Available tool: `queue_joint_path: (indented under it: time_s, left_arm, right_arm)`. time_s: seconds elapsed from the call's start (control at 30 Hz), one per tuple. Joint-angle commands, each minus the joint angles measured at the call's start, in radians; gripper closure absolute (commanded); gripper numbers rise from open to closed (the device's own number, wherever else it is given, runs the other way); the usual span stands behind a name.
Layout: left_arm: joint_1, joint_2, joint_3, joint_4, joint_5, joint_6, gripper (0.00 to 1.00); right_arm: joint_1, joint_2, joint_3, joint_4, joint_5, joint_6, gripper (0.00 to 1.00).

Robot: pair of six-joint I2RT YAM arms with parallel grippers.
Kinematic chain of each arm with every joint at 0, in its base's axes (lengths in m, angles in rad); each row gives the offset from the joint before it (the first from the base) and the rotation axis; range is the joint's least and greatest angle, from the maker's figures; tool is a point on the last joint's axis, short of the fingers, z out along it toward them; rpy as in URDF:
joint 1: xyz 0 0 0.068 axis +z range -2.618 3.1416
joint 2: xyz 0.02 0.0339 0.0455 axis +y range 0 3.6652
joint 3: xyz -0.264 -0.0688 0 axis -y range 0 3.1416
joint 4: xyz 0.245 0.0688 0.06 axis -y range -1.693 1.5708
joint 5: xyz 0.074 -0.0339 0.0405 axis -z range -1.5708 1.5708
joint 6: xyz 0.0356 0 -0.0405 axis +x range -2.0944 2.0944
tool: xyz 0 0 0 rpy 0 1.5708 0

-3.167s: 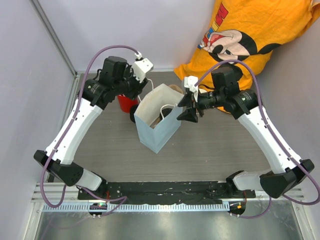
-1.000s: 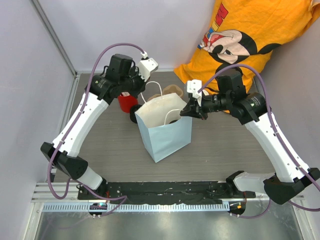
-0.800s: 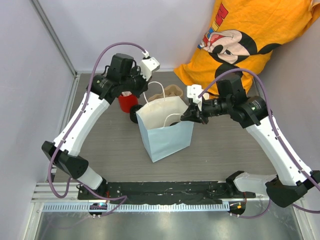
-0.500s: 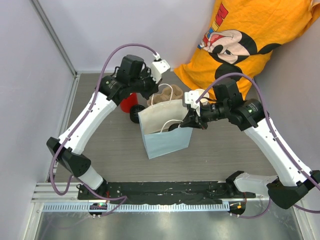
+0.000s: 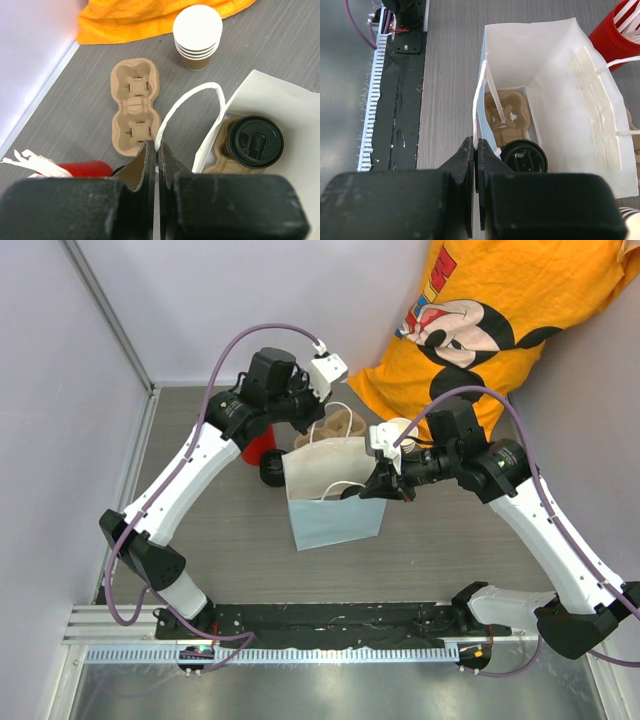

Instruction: Pack the takeout coffee

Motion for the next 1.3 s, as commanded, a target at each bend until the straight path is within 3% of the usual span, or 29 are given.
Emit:
queue_joint_path:
  time_s: [0.0,0.53,0.6,0.7,0.83,1.0,1.03,1.07,1.1,1.27]
  left_arm:
    - [-0.003,-0.004,0.042,0.078,-0.029,-0.030,1.00]
    - [-0.003,0.008,0.023,0.122,-0.065,-0.052,1.00]
    - [-0.003,0.008,0.023,0.124,-0.074,-0.055,0.96]
    - [-0.003,0.005,0.025,0.124,-0.089,-0.056,0.86]
    - [-0.003,-0.022,0.019,0.119,-0.108,-0.052,0.69]
    - [0.000,-0.071,0.002,0.087,-0.120,-0.050,0.23]
    - [0.002,-0.097,-0.001,0.081,-0.126,-0.055,0.16]
    - [0.005,-0.113,-0.006,0.073,-0.128,-0.056,0.03]
    - [0.015,-0.126,-0.010,0.069,-0.129,-0.058,0.00]
    - [0.084,-0.220,-0.012,0.026,-0.141,-0.059,0.00]
  right_arm:
    - [0.008,-0.015,0.039,0.027,-0.032,0.029,0.98]
    - [0.026,0.010,0.038,0.084,-0.025,0.081,0.97]
    - [0.028,0.016,0.041,0.090,-0.017,0.086,0.96]
    - [0.028,0.014,0.039,0.093,0.005,0.089,0.86]
    - [0.026,0.002,0.042,0.094,0.047,0.087,0.55]
    - [0.028,-0.012,0.071,0.085,0.118,0.087,0.27]
    - [0.028,-0.018,0.075,0.085,0.132,0.089,0.17]
    - [0.026,-0.024,0.079,0.085,0.162,0.090,0.11]
    - [0.026,-0.027,0.090,0.085,0.176,0.098,0.01]
    - [0.019,-0.051,0.134,0.094,0.303,0.127,0.00]
